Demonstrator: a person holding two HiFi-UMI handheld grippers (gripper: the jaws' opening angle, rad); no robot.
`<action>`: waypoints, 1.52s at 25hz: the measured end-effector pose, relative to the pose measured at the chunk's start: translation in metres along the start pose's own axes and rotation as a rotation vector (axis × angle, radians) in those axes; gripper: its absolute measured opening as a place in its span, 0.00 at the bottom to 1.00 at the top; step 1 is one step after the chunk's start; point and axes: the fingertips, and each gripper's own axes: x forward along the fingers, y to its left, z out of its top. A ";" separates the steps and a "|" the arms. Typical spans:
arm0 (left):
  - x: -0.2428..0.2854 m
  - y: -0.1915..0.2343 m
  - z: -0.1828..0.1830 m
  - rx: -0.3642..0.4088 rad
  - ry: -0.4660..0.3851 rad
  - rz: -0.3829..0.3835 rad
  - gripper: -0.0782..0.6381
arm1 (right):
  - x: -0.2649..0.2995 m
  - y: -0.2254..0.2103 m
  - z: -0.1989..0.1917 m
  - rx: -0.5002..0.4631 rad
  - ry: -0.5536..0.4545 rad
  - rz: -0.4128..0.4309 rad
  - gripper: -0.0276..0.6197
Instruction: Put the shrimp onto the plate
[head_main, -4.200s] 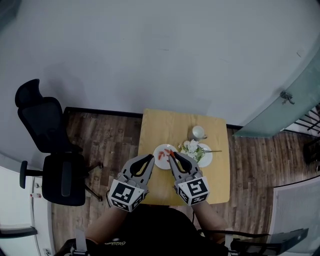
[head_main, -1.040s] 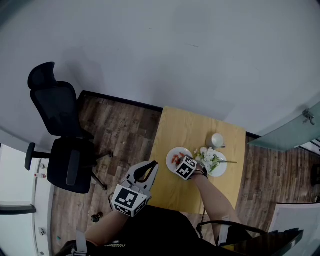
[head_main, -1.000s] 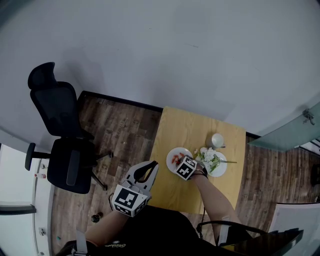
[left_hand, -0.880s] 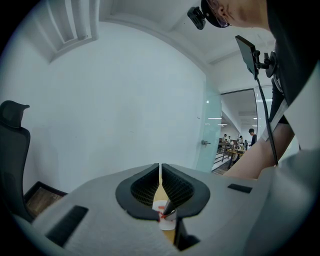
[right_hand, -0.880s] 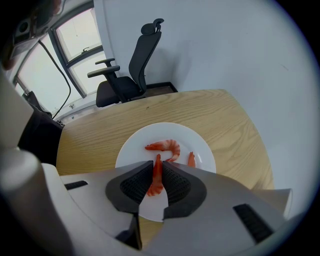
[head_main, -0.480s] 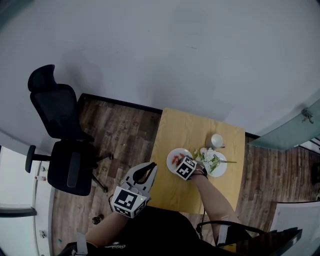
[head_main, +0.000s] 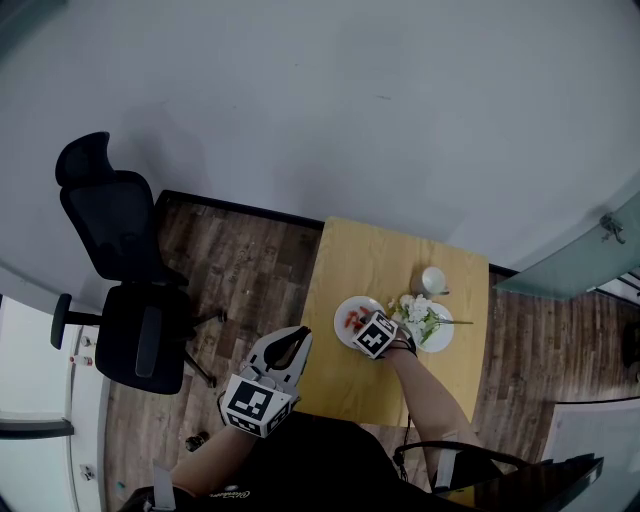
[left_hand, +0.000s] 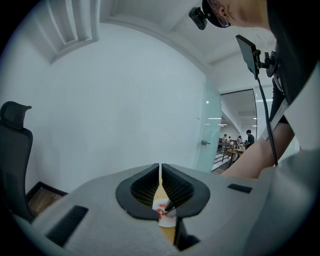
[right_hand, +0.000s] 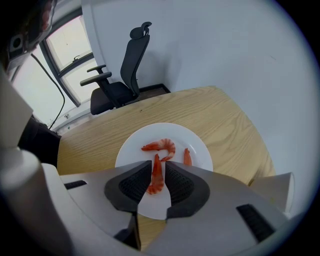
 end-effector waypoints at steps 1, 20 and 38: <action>0.000 0.000 0.000 0.000 0.000 -0.002 0.14 | -0.002 -0.001 0.001 0.010 -0.009 0.000 0.16; 0.018 -0.034 0.013 0.026 -0.034 -0.113 0.14 | -0.130 -0.003 0.040 0.260 -0.500 -0.127 0.05; 0.024 -0.066 0.040 0.073 -0.087 -0.190 0.14 | -0.356 0.021 0.042 0.452 -1.127 -0.412 0.05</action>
